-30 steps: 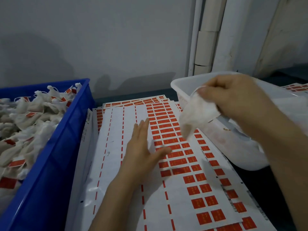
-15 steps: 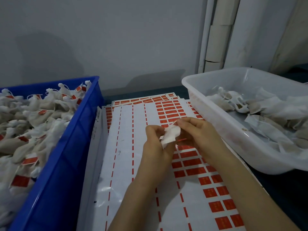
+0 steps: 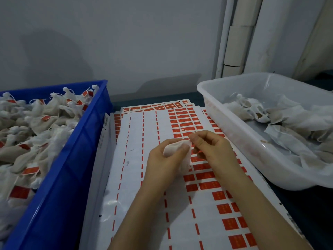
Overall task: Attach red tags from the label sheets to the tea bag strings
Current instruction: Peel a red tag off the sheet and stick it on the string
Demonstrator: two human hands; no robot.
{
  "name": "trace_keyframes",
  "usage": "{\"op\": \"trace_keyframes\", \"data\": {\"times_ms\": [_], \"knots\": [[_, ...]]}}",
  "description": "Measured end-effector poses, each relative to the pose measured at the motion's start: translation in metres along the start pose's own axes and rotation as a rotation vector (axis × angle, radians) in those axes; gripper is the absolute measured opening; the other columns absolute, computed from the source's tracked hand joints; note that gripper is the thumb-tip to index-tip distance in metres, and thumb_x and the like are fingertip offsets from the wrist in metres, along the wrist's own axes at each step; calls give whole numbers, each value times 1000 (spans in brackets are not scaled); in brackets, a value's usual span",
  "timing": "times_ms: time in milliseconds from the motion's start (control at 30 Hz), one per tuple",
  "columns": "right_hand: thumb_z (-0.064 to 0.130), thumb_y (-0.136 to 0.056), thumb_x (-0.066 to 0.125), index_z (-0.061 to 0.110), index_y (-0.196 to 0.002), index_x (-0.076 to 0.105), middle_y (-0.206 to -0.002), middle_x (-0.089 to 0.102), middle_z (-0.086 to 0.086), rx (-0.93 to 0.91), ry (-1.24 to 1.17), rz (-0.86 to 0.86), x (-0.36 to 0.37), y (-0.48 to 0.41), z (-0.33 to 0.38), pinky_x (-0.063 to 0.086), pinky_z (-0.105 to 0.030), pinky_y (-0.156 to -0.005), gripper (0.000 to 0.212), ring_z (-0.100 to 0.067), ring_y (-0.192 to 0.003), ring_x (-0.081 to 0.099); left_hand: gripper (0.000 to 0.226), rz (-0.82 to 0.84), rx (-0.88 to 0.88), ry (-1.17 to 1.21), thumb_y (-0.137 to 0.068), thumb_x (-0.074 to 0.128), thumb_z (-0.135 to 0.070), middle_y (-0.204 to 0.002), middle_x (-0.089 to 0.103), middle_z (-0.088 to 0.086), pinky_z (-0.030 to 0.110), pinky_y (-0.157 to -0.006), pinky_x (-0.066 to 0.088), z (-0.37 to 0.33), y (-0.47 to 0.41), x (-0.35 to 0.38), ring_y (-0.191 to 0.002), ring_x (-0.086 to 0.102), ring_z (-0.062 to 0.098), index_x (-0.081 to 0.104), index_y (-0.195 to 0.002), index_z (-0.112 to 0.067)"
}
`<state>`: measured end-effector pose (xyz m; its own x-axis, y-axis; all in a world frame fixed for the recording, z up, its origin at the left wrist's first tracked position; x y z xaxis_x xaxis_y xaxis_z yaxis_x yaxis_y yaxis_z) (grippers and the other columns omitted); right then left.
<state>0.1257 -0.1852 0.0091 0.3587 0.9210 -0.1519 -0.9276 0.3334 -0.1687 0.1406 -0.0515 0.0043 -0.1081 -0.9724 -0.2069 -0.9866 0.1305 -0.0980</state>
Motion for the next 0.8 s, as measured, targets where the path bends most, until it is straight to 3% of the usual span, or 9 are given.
{"op": "trace_keyframes", "data": {"times_ms": [67, 200, 400, 467, 567, 700, 800], "knots": [[42, -81, 60, 34, -80, 63, -75, 65, 21, -12, 11, -16, 1, 0, 0, 45, -5, -52, 8, 2, -70, 63, 12, 10, 10, -28, -78, 65, -49, -77, 57, -28, -2, -47, 38, -2, 1, 2, -73, 56, -18, 55, -79, -41], [43, -80, 59, 33, -79, 62, -72, 64, 25, -36, -11, -9, 2, 0, 1, 42, -2, -50, 11, 9, -71, 60, 12, -55, -16, -15, -79, 67, -45, -79, 57, -25, -1, -46, 39, -2, 0, 2, -71, 61, 4, 57, -77, -38], [54, -70, 50, 31, -77, 61, -69, 65, 17, -32, -64, -28, 1, 3, 4, 48, -8, -53, 27, -6, -68, 63, 11, -127, -23, 28, -78, 71, -42, -73, 58, -29, -1, -44, 38, 0, 0, -1, -71, 59, 1, 61, -75, -38], [49, -77, 51, 29, -78, 62, -69, 66, 14, -13, -94, -39, 1, 3, 2, 53, -16, -63, 22, -12, -69, 64, 10, -136, -19, 26, -79, 71, -40, -71, 60, -28, 0, -43, 38, 1, -1, -1, -71, 60, -1, 62, -74, -36], [40, -79, 52, 26, -85, 66, -79, 71, 9, 56, -292, -21, -1, 1, 3, 56, -29, -74, 21, -15, -71, 65, 7, -107, 15, 6, -81, 69, -37, -77, 59, -36, -1, -43, 37, 3, -2, -1, -79, 54, -18, 64, -77, -34], [25, -90, 48, 17, -86, 63, -75, 70, 1, 140, -575, 15, -7, 0, 6, 56, -26, -68, 17, -13, -62, 64, 8, -60, 60, -57, -82, 68, -34, -77, 56, -41, -2, -44, 37, 4, -1, 2, -81, 49, -24, 62, -77, -33], [22, -90, 48, 15, -85, 60, -69, 65, -1, 108, -613, 38, -9, 1, 7, 55, -25, -65, 14, -12, -58, 61, 7, -25, 63, -59, -83, 68, -32, -77, 60, -34, -1, -43, 37, 4, 0, 2, -80, 51, -24, 62, -79, -32]]}}
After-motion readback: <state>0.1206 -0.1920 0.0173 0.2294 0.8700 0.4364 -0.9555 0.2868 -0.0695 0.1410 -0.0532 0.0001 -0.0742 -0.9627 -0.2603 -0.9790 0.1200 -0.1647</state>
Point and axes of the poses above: each hand's wrist, its own y-axis away from the middle knuckle, its own x-axis out of the palm, z = x × y, the point moved 2 cm from there along -y, towards the middle knuckle
